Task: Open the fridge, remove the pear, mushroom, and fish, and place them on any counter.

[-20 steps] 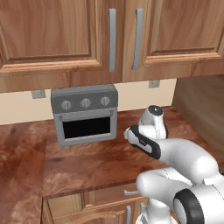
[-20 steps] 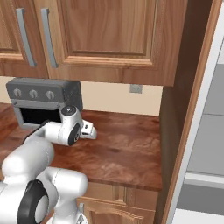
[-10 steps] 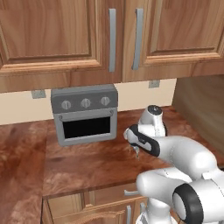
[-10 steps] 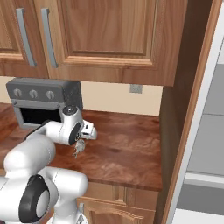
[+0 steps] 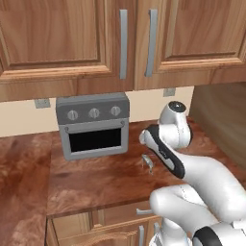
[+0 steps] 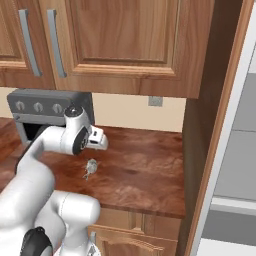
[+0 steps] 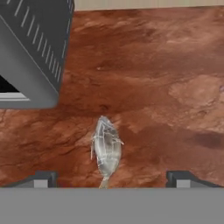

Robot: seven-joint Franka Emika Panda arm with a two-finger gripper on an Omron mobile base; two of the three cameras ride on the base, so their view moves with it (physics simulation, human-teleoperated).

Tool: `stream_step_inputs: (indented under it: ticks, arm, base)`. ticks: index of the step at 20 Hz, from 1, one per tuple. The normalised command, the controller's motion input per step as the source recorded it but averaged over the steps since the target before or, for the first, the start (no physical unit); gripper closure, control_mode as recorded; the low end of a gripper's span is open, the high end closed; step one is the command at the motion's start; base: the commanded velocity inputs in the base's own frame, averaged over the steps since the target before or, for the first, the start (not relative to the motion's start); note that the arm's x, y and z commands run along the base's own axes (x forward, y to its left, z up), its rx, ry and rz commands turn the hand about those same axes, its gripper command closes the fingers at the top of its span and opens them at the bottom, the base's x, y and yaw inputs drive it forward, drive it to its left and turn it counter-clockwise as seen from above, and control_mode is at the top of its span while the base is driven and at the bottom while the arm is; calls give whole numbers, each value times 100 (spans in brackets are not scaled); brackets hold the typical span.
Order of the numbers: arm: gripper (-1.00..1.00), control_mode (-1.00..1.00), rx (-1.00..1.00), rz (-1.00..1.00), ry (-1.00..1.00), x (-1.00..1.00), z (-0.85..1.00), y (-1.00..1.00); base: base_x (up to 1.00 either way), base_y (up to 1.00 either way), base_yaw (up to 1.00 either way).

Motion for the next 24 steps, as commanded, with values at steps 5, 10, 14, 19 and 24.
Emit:
stream_step_inputs:
  ticks: [5,10,14,19,24]
  arm:
    - [-100,-100,-2,0,-2,-97,34,0]
    - [-100,-100,0,0,-8,-96,83,-6]
    - [-100,-100,-4,0,-14,-72,100,-6]
    - [-100,-100,-2,0,-10,-72,91,-9]
    - [-100,-100,0,0,-3,-38,29,-2]
  base:
    - [0,0,0]
    - [0,0,0]
    - [0,0,0]
    - [0,0,0]
    - [0,0,0]
